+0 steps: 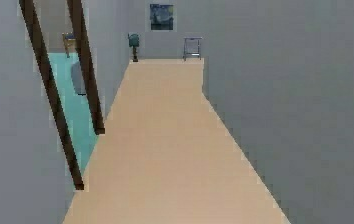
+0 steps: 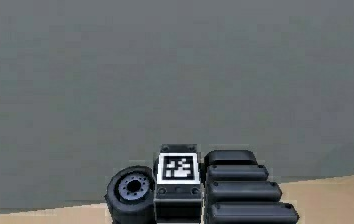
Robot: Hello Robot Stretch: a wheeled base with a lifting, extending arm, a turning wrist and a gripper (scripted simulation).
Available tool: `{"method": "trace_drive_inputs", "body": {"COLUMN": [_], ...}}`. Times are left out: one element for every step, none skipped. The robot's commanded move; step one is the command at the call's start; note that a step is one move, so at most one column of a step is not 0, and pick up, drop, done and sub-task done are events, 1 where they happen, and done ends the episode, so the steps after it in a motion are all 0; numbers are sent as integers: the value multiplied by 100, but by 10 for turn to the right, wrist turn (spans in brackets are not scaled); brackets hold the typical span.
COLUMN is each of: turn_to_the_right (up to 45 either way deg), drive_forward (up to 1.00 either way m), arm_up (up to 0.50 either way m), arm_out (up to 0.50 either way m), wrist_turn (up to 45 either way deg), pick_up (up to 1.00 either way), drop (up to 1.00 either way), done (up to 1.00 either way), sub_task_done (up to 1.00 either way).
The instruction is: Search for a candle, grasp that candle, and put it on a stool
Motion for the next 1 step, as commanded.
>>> {"method": "trace_drive_inputs", "body": {"turn_to_the_right": [0], "drive_forward": [100], "arm_up": [0], "arm_out": [0], "wrist_turn": [0], "pick_up": [0], "drop": [0], "done": [0], "sub_task_done": [0]}}
